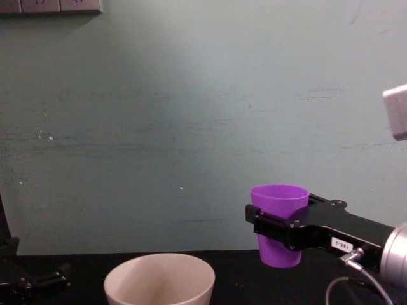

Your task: Pick up the cup and pour the mung beans from the cup into the bowl.

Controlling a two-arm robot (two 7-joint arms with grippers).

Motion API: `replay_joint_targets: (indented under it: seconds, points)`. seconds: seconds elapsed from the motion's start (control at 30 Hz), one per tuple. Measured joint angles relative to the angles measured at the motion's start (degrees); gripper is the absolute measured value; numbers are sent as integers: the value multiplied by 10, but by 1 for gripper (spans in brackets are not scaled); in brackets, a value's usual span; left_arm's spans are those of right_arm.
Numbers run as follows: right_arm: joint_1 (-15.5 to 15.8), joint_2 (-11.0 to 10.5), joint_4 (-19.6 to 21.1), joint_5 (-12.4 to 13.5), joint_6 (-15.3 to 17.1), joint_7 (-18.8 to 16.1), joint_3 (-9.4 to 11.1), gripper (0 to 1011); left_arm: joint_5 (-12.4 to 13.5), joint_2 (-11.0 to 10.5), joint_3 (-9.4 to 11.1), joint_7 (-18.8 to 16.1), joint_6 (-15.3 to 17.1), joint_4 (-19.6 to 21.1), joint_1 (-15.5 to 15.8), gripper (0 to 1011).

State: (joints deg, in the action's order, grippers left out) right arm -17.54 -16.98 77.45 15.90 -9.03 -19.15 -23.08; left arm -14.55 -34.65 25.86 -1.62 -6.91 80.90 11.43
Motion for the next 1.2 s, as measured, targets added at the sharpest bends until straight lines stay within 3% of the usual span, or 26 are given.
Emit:
replay_joint_targets:
  seconds: [0.1, 0.13, 0.3, 0.5, 0.6, 0.73, 0.93, 1.2]
  points:
    - [-8, -8, 12, -39, 17, 12, -12, 731, 0, 0, 0, 0, 0, 0, 0, 1000]
    - [-15, -12, 19, -65, 28, 20, -22, 731, 0, 0, 0, 0, 0, 0, 0, 1000]
    - [-43, -22, 36, -144, 63, 33, -51, 731, 0, 0, 0, 0, 0, 0, 0, 1000]
    - [-74, -24, 39, -204, 89, 31, -75, 731, 0, 0, 0, 0, 0, 0, 0, 1000]
    - [-100, -24, 37, -248, 108, 19, -98, 731, 0, 0, 0, 0, 0, 0, 0, 1000]
    - [-122, -23, 31, -281, 117, 8, -117, 731, 0, 0, 0, 0, 0, 0, 0, 1000]
    - [-163, -14, 20, -353, 141, -14, -159, 731, 0, 0, 0, 0, 0, 0, 0, 1000]
    - [-190, -9, 19, -433, 171, -33, -202, 731, 0, 0, 0, 0, 0, 0, 0, 1000]
